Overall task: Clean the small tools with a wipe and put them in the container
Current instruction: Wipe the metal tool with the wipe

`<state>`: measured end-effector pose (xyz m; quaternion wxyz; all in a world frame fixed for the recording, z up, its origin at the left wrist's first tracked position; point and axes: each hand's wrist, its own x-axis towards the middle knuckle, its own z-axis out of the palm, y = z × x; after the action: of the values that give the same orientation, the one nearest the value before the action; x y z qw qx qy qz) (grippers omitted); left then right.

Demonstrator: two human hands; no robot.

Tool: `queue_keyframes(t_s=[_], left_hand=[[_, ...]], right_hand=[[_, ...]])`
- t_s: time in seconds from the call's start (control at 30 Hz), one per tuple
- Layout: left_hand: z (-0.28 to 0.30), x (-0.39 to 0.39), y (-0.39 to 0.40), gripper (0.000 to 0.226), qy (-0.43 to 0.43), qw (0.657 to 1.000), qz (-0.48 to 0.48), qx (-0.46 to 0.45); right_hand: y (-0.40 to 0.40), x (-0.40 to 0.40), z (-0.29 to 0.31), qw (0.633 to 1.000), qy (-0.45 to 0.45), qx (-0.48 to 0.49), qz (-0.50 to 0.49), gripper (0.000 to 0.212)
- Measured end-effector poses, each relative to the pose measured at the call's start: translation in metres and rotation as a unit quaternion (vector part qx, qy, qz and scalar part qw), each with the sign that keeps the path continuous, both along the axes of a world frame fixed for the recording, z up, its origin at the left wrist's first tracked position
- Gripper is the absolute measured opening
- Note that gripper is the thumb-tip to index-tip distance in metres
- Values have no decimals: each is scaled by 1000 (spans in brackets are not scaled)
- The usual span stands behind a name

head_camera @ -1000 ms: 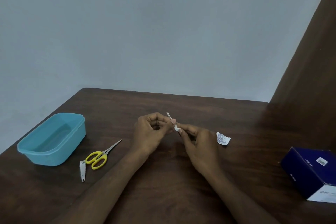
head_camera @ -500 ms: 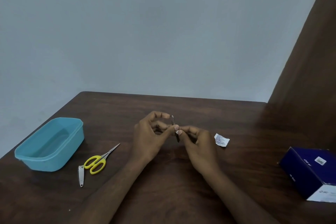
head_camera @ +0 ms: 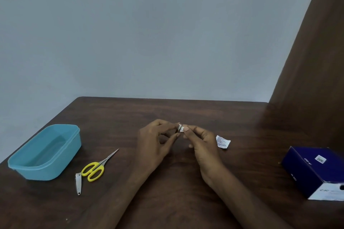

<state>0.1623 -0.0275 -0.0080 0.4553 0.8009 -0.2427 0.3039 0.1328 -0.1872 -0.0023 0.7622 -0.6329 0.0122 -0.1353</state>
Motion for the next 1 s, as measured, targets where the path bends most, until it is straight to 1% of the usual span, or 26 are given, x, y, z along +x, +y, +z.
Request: queue_keyframes(t_s=[0.13, 0.23, 0.3, 0.33, 0.4, 0.47, 0.53, 0.7, 0.8, 0.9, 0.97, 1.0], left_hand=[[2, -3, 0, 33, -15, 999, -7, 32], [2, -2, 2, 33, -22, 999, -9, 46], [1, -2, 2, 33, -25, 999, -6, 42], [2, -3, 2, 33, -23, 999, -5, 32], [2, -2, 2, 33, -8, 1000, -8, 2], [3, -2, 2, 32, 8, 1000, -17, -12], [2, -2, 3, 32, 9, 1000, -25, 2], [1, -2, 3, 27, 4, 1000, -26, 15], [2, -4, 1, 25, 13, 1000, -24, 8], [3, -4, 2, 22, 93, 994, -17, -62], [4, -3, 3, 25, 151, 980, -44, -119], [5, -2, 2, 29, 174, 971, -69, -150]], right_hand=[[-2, 2, 4, 999, 22, 27, 3, 18], [-5, 4, 7, 993, 37, 109, -6, 16], [-8, 6, 5, 988, 33, 145, -34, 16], [-9, 6, 4, 989, 31, 136, -55, 15], [-10, 5, 2, 993, 28, 71, -86, 11], [-7, 3, 0, 997, 11, 3, -76, 8], [-3, 0, -1, 999, -2, -25, -48, 8], [-3, -2, 3, 999, -4, 32, -24, 10], [-7, 1, 6, 996, -22, 63, -55, 9], [-10, 3, 4, 993, -32, 60, -96, 4], [-12, 5, 1, 994, -36, 22, -101, 8], [-13, 6, 0, 994, -37, -13, -98, 10]])
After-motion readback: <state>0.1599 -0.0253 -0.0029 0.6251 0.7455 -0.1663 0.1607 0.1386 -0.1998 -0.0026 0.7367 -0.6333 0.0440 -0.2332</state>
